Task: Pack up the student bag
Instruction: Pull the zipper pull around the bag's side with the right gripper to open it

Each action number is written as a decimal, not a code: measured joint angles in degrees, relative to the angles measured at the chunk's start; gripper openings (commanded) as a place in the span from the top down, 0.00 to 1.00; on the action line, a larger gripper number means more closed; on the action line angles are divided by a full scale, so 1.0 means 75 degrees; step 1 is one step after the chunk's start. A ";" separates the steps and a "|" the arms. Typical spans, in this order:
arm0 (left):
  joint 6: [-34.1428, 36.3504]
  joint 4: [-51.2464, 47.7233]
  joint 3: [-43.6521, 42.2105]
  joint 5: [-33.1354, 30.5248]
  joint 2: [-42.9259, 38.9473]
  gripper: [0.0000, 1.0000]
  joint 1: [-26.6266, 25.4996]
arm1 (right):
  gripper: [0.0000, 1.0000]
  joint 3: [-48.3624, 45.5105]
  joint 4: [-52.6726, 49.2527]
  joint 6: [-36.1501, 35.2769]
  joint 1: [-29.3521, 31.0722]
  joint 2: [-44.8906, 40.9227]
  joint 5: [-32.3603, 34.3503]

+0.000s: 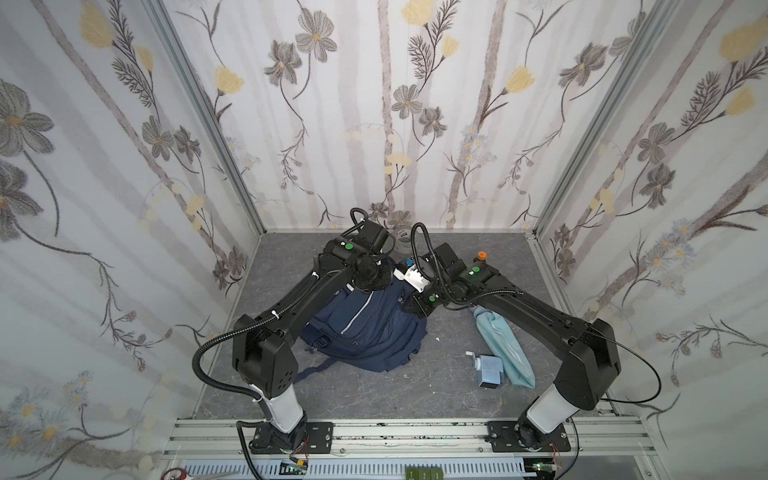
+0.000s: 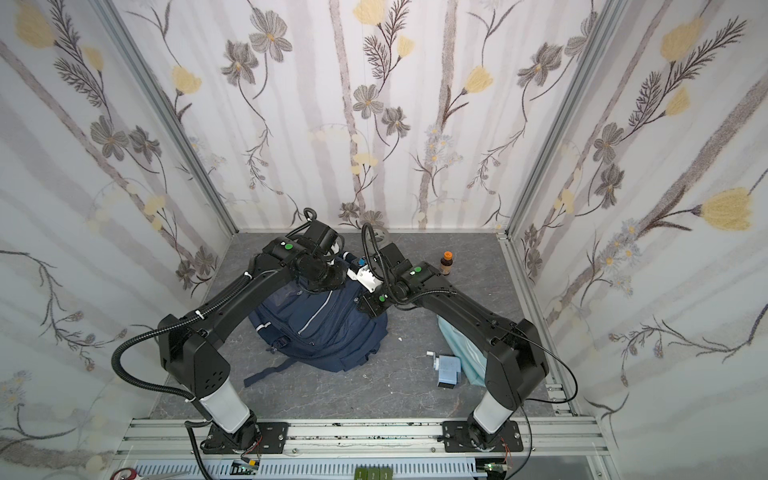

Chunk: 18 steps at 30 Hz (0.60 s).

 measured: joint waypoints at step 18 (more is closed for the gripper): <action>-0.3535 0.1457 0.1445 -0.0358 0.0734 1.00 0.0536 | 1.00 -0.1941 0.1801 0.1492 0.0370 -0.1172 0.0729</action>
